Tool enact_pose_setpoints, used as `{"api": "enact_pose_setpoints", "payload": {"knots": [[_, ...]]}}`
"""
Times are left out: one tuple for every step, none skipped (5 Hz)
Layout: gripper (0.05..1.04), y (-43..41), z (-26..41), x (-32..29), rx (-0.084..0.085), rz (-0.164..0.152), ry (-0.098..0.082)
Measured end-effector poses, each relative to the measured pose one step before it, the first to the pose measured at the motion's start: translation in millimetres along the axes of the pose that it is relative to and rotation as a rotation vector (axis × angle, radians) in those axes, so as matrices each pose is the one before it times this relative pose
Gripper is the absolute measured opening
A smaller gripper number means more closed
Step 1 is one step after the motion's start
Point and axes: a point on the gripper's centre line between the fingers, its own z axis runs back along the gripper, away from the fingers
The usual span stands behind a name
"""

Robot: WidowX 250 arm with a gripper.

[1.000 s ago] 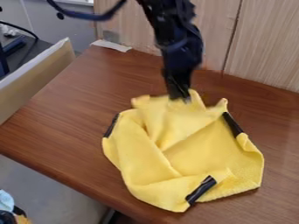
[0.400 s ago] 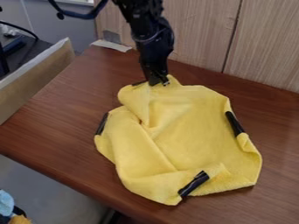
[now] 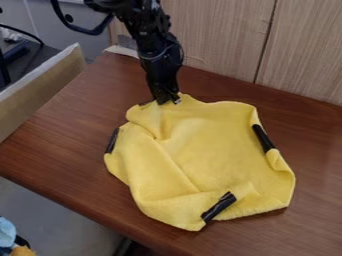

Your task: Unfold the cloth from bottom left to top right

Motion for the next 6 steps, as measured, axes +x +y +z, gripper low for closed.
{"api": "enact_pose_setpoints", "payload": {"knots": [[0.059, 4.84, -12.96, -3.22, -0.0082, 0.0133, 0.0184], [0.083, 1.64, -7.08, -2.27, -0.0055, 0.0202, 0.0088], [0.233, 2.66, -0.33, -3.59, 0.0085, 0.015, 0.0222], [0.495, 1.95, 0.35, -2.6, 0.0134, 0.0197, 0.0152], [0.8, -1.53, 1.81, -4.46, -0.0035, 0.0064, 0.0148], [1.003, 1.36, 11.46, 0.4, 0.0009, -0.0004, -0.0072]]}}
